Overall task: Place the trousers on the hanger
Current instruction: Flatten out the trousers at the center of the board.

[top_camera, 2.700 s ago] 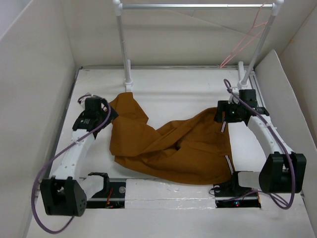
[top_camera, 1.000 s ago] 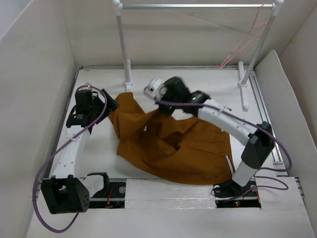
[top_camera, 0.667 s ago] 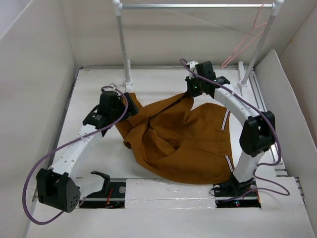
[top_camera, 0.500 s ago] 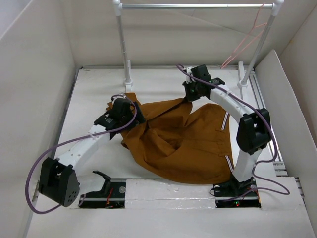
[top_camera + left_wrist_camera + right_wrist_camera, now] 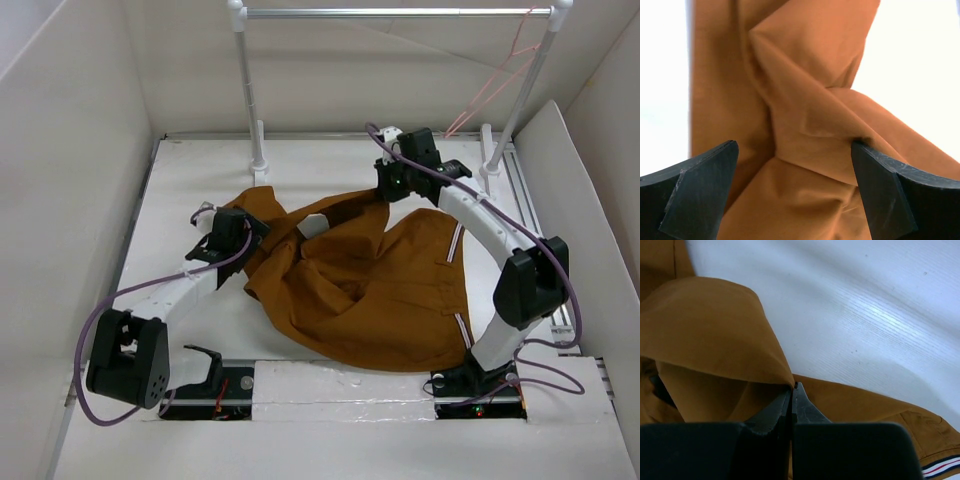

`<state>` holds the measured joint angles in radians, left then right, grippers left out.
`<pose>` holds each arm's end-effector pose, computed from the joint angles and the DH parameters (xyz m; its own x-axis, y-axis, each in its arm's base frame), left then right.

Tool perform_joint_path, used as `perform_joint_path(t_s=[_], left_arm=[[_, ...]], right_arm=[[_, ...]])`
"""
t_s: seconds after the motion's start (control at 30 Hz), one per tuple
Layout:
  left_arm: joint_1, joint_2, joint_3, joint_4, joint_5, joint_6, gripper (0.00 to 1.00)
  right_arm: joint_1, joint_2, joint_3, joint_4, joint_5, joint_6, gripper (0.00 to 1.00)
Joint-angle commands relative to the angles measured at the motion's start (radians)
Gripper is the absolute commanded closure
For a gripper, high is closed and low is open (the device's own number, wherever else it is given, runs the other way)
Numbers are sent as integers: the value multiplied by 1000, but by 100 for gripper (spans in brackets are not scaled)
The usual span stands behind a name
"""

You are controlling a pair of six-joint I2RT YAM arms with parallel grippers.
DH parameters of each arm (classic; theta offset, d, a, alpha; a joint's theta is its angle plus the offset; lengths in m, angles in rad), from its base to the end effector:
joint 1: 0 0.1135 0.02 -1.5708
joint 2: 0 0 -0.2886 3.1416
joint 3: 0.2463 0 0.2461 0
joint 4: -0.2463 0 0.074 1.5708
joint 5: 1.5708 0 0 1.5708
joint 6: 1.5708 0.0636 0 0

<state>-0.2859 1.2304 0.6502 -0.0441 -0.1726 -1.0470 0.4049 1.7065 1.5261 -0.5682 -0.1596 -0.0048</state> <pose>0.2593 -0.0648 0.2250 -0.4053 -0.7700 -0.4928 -0.4135 0.6351 -0.6524 0.3681 0.1688 0.3226 -0.6232 -0.2722 -0.7332 -0.4989 0.8603 0.1046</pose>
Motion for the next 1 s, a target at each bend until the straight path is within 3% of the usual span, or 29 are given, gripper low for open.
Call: perform_joint_path(t_s=[0.0,0.13,0.27,0.33,0.47,0.5,0.57,0.6,0.73,0.83,0.97], left_arm=[[1,4,13,167,-2,-50,8],[1,3,-12,298,-24,-36,7],[1,115,72,315,-31,-16,7],[1,175,113,331,-24,-7,18],[10,231,178,303,-15,-1,19],[10,251,186,300,4,4,27],[10,267,207,282,10,21,59],[20,250,227,218,15,21,100],[21,118,243,46,-108,68,100],[21,-76,262,-125,-241,123,100],[21,-317,330,-327,-350,174,100]], right_arm=[[-5,-33,-15,19,-24,-37,100],[-5,-45,-49,13,-41,-53,100],[18,-82,-86,37,-90,-58,100],[32,-90,-93,30,-84,-63,100],[32,-102,-107,28,-84,-64,100],[32,-107,-106,28,-90,-64,100],[32,-113,-103,18,-92,-64,100],[32,-129,-106,8,-78,-73,100],[41,-185,-124,-50,-44,-122,100],[100,-240,-173,-122,-11,-150,100],[222,-430,-260,-165,-15,-106,100]])
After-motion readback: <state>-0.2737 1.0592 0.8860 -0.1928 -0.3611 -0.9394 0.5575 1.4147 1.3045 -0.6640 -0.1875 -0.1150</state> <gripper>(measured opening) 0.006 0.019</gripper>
